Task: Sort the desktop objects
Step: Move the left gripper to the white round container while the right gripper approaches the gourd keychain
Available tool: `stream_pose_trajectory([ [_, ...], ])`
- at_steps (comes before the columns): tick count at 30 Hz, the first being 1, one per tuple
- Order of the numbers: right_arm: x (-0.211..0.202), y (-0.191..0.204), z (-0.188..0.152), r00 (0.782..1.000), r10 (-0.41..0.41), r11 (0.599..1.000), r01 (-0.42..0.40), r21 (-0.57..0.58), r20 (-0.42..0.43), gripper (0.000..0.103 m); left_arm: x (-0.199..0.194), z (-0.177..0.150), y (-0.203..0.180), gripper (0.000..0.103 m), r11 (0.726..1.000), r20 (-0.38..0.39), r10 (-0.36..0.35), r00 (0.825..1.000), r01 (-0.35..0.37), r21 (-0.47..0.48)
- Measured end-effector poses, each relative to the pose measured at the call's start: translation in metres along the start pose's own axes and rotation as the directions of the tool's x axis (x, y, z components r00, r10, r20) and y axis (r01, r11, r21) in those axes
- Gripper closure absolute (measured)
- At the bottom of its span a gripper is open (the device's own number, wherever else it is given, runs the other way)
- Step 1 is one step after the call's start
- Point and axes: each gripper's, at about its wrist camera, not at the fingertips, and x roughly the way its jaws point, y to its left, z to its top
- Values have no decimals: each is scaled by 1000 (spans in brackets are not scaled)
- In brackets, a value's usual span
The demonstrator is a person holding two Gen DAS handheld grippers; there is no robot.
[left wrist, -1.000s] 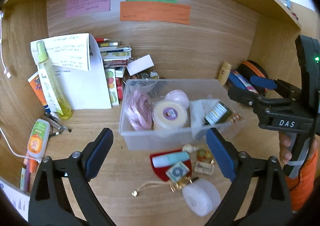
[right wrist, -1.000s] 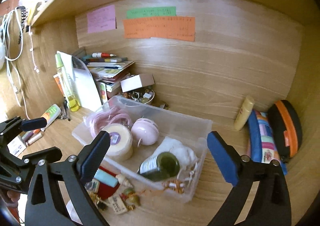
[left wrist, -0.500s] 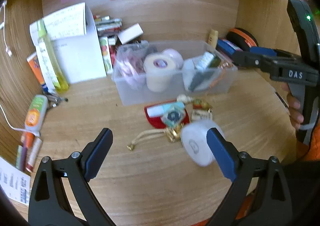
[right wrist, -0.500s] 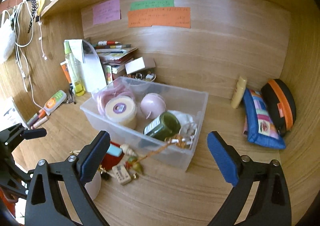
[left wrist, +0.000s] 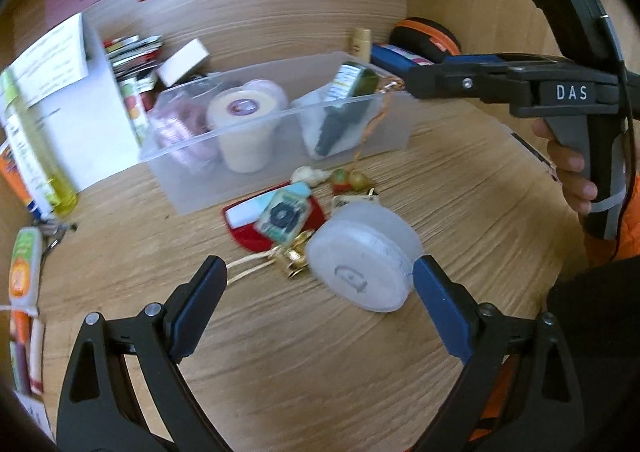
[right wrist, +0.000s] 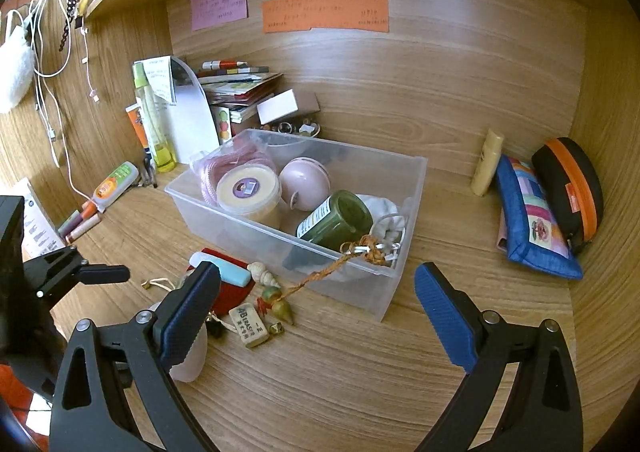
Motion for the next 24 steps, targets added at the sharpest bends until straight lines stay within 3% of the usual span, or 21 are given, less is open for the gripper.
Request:
stream_pose_trajectory([
  [3,3,0,-1,1000,4,1000,-3,4,-12,6,8,5,-4,11,1000,-8,-27,1000,27,-3],
  [5,6,0,-3,1000,5,1000,-5,3,-23,6,12,7,-7,22,998,-18,-57,998,57,-20],
  [10,11,-1,-13,998,3,1000,-3,-1,-56,6,21,8,-12,35,996,-50,-70,996,67,-62],
  [24,26,-18,-39,993,6,999,0,54,-116,8,31,14,-17,38,986,-31,-94,995,89,-138],
])
